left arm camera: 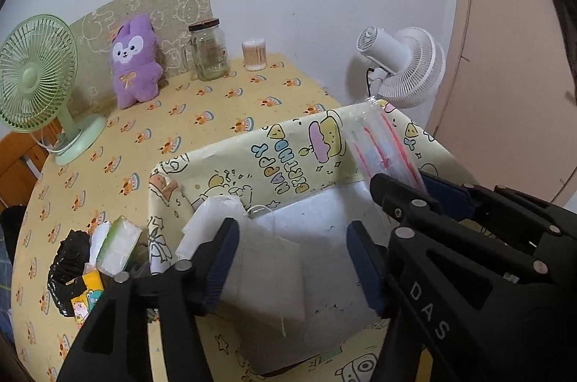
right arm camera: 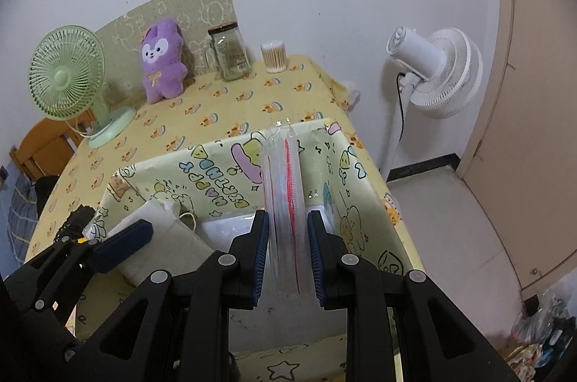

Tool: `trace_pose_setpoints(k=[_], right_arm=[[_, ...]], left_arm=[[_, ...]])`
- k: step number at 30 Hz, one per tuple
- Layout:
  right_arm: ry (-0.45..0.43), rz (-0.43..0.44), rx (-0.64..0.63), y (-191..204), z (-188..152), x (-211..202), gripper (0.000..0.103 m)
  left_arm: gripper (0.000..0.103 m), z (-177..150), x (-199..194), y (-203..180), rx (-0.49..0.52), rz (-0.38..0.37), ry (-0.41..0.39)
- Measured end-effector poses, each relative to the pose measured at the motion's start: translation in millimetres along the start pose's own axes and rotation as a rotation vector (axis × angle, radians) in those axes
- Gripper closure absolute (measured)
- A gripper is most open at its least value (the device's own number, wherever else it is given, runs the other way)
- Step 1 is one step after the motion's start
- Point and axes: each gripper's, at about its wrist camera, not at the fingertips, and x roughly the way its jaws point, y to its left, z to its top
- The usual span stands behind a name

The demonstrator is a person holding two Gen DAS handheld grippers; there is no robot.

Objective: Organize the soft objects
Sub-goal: 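Open the left tool over the box while the right tool releases the straw bag, then move both tools back from the box to the pile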

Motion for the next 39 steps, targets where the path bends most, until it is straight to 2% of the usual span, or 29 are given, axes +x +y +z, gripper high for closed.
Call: trace_pose_setpoints(k=[4,9,10,11,13,15,22,30,39], right_arm=[[0.007,0.001,0.001,1.4,0.3,0.2,0.075],[0.02,0.014,-0.007,2.8,0.8,-3.1,0.066],[0.018,0.017,-0.01,3.6,1.0,-4.9,0.058],[0.014,0.015,-0.011,4.6,1.2,-6.9,0.04],[-0.014,0.002,-0.006,5.5,0.3,-15.1,0.019],[-0.046,0.007,0.0,5.9,-1.0,-23.6,0.018],[-0.061,-0.003,-0.004,12.1,-2.7,-39.5,0.018],[-0.116,-0.018,-0.025,24.1,-2.8,-63.4,0.005],[-0.161,-0.026,-0.056,44.9,-4.8,-87.0,0.001]], left_arm=[[0.028,-0.1,-0.9,1.1,0.0,-0.014,0.005],[0.024,-0.1,-4.7,1.7,-0.005,-0.044,0.015],[0.022,-0.4,-6.5,2.0,-0.008,-0.049,0.013],[0.021,-0.4,-8.5,2.4,-0.009,-0.046,0.01],[0.019,-0.6,-14.7,2.3,-0.007,-0.038,0.002],[0.019,-1.1,-21.7,1.6,0.001,-0.031,-0.016],[0.015,-2.4,-36.4,4.2,0.009,-0.015,-0.042],[0.008,-4.2,-58.7,13.3,0.0,-0.013,-0.099],[0.005,-8.5,-84.7,26.7,-0.016,0.012,-0.141]])
